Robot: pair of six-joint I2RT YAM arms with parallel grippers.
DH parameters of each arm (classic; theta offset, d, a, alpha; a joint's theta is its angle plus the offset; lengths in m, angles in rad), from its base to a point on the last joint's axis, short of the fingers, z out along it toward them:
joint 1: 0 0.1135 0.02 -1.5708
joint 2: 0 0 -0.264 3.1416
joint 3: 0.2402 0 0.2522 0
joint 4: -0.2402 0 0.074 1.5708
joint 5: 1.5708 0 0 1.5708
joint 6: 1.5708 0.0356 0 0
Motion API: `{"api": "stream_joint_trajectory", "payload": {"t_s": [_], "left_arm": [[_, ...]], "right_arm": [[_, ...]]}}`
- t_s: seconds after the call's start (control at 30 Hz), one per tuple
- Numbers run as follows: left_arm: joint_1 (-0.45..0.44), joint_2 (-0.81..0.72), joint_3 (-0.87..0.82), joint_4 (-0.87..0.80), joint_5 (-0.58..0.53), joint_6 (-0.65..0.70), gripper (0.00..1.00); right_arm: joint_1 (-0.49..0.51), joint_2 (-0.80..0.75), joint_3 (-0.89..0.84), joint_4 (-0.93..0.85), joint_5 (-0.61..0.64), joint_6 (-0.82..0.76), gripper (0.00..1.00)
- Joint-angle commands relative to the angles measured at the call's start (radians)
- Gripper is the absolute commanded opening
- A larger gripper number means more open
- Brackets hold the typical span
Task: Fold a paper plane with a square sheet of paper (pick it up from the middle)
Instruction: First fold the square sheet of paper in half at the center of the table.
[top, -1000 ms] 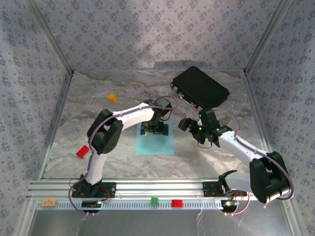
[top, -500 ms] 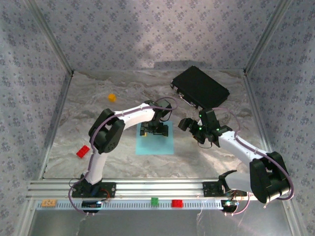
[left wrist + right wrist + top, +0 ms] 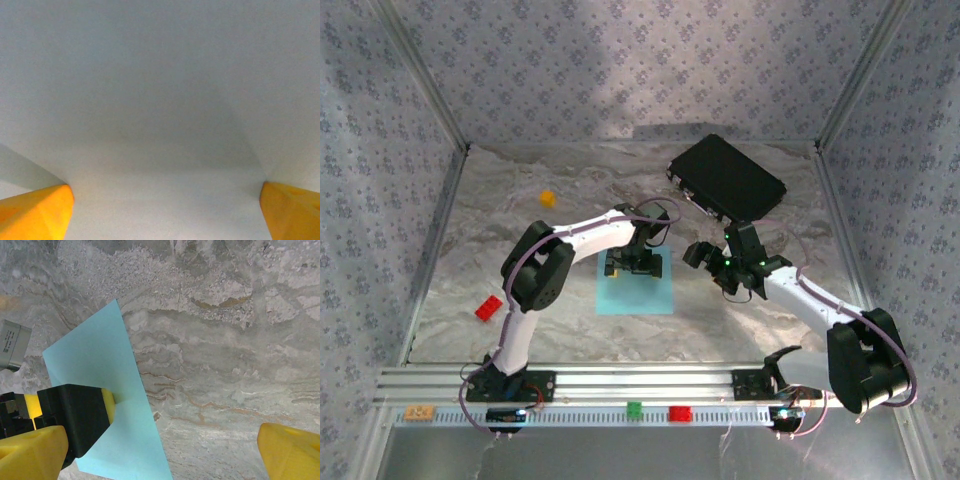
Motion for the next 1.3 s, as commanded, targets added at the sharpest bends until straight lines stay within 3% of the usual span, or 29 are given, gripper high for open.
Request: {"api": "stream_joint_trajectory", "payload": {"t_s": [0.0,0.47,0.7,0.9,0.97,1.13,1.27], "left_arm": [[-0.006,0.084,-0.025,-0.005,0.014,-0.002,0.94],[-0.012,0.060,-0.028,0.004,0.007,0.003,0.91],[-0.021,-0.012,-0.050,0.068,0.009,0.023,0.69],[-0.023,-0.130,-0.124,0.181,-0.022,0.037,0.58],[-0.023,-0.164,-0.143,0.210,-0.023,0.049,0.50],[-0.003,-0.217,-0.183,0.323,0.118,0.059,0.40],[0.016,-0.248,-0.201,0.375,0.195,0.050,0.39]], "right_arm": [[-0.005,-0.007,0.007,-0.038,0.019,0.008,0.99],[-0.003,-0.012,0.013,-0.042,0.023,0.013,0.99],[0.007,-0.038,0.028,-0.029,0.034,-0.002,0.99],[0.021,-0.124,0.009,-0.015,0.119,0.025,0.99],[0.019,-0.157,-0.006,-0.017,0.158,0.044,0.99],[0.015,-0.263,-0.053,-0.026,0.276,0.114,0.99],[0.011,-0.343,-0.089,-0.018,0.355,0.141,0.99]]}}
